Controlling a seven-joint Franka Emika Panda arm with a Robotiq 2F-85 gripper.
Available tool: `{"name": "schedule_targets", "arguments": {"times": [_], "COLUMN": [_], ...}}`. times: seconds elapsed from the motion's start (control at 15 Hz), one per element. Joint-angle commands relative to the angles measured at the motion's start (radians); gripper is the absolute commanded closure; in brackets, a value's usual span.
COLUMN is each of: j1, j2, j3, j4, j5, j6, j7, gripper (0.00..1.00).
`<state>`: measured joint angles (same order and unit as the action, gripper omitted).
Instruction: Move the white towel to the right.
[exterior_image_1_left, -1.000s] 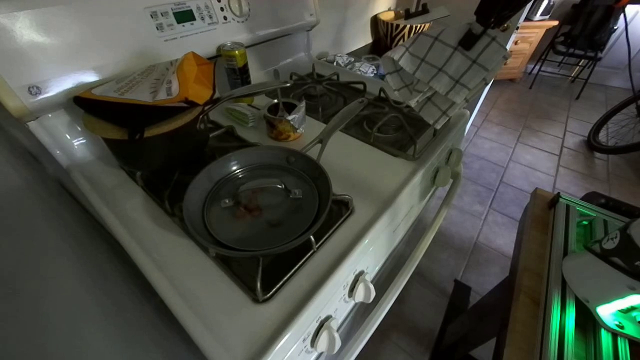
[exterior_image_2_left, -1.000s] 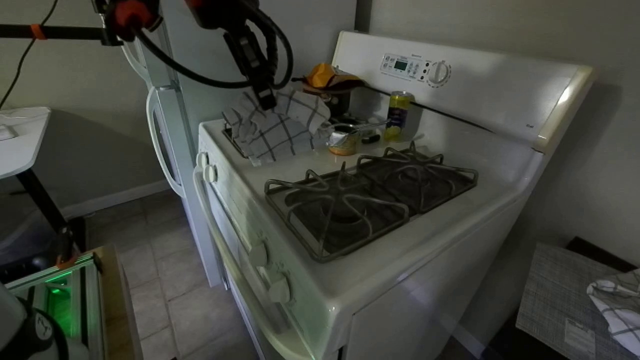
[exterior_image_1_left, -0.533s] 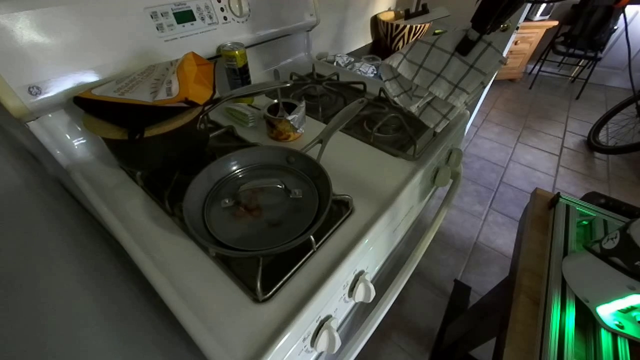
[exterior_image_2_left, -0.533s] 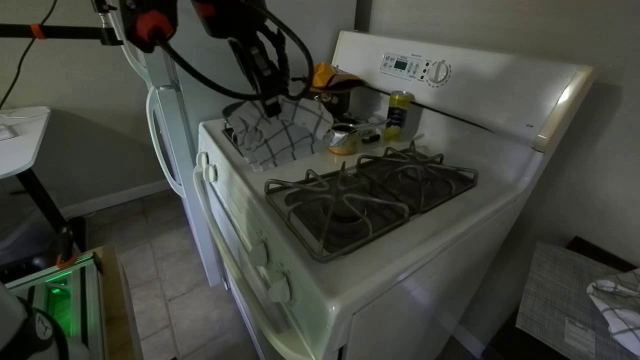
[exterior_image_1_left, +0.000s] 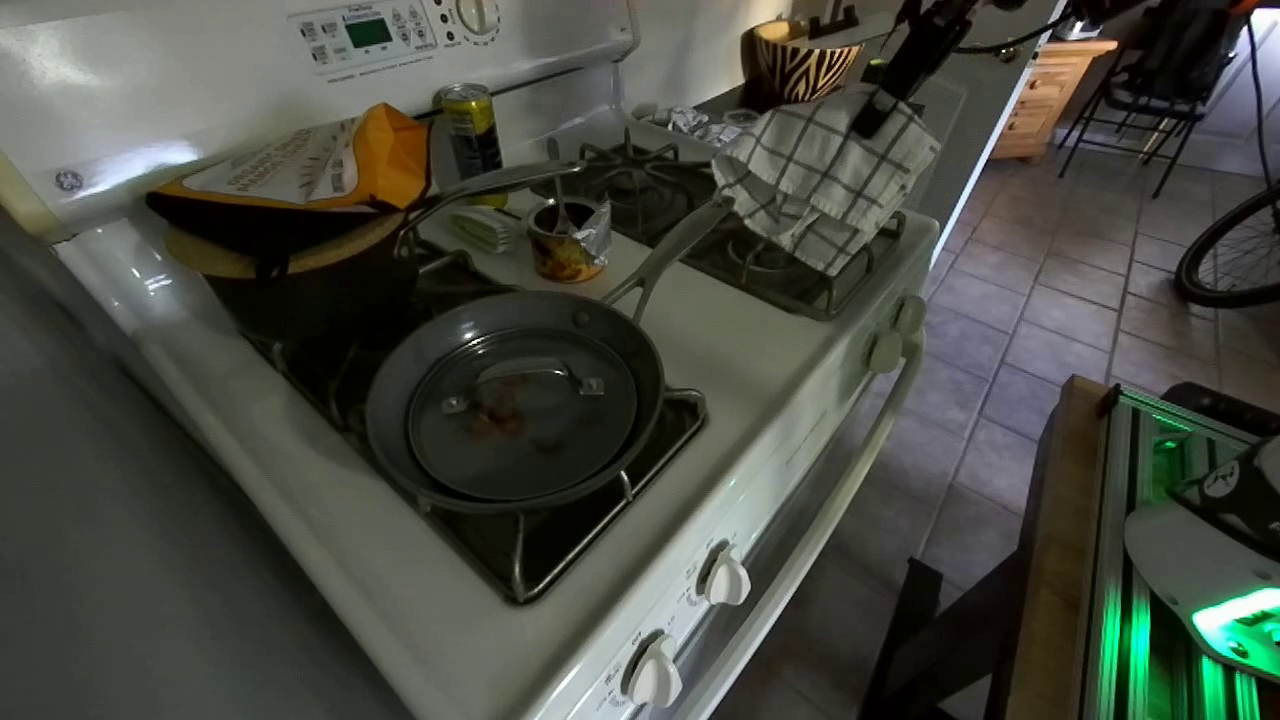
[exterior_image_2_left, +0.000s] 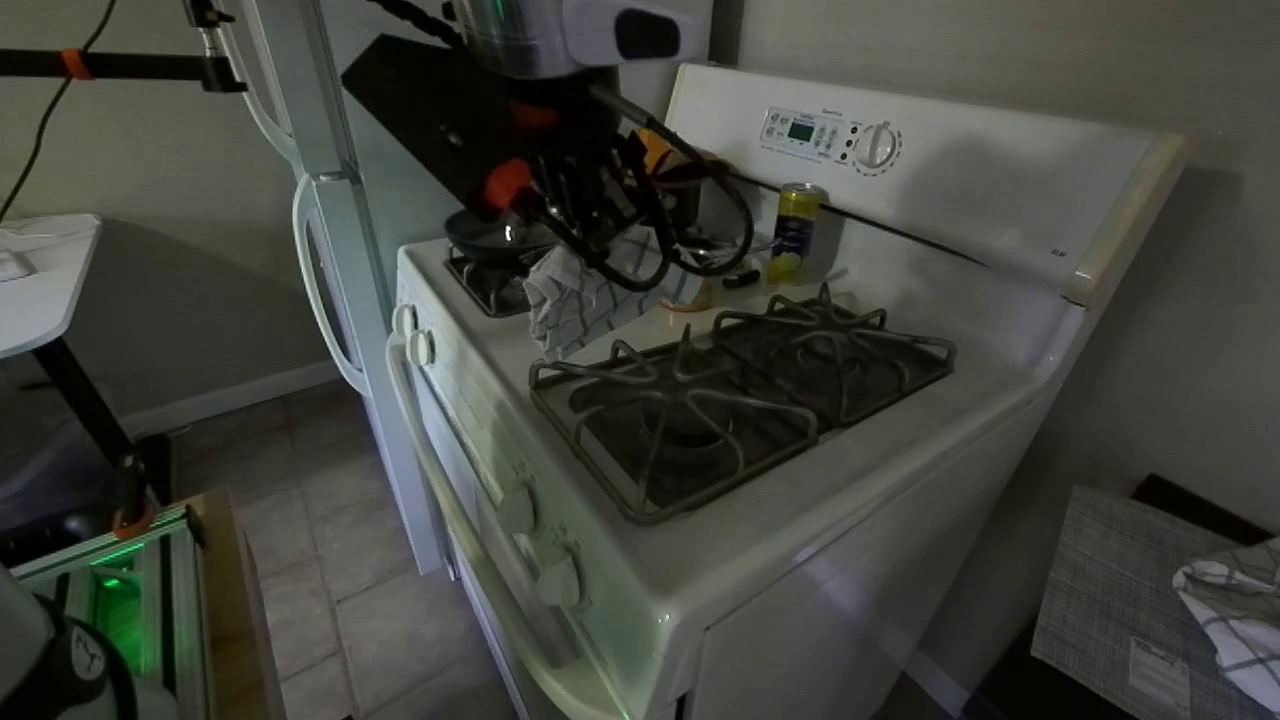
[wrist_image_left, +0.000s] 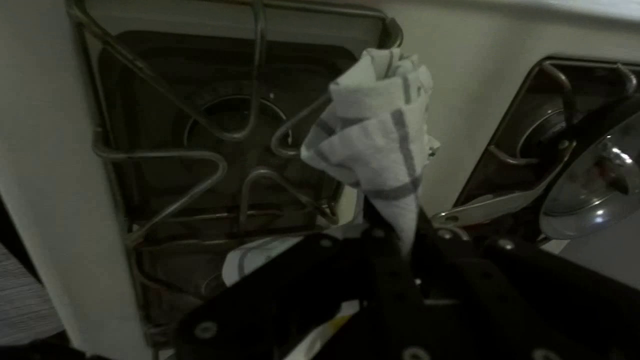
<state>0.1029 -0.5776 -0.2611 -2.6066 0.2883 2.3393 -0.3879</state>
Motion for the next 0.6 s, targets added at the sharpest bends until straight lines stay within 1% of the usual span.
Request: {"name": "schedule_targets", "arguments": {"times": [0.0, 0.2, 0.53], "j1": [0.066, 0.061, -0.007], "j2": [0.098, 0.168, 0.289], "j3": [-0.057, -0.073, -0.034], "j4": [0.062, 0.082, 0.104], "j5": [0.118, 0.163, 0.108], "j6": [-0.029, -0.031, 0.009], "j7": [-0.111, -0.172, -0.177], "gripper": [0.97, 0.97, 0.97]}}
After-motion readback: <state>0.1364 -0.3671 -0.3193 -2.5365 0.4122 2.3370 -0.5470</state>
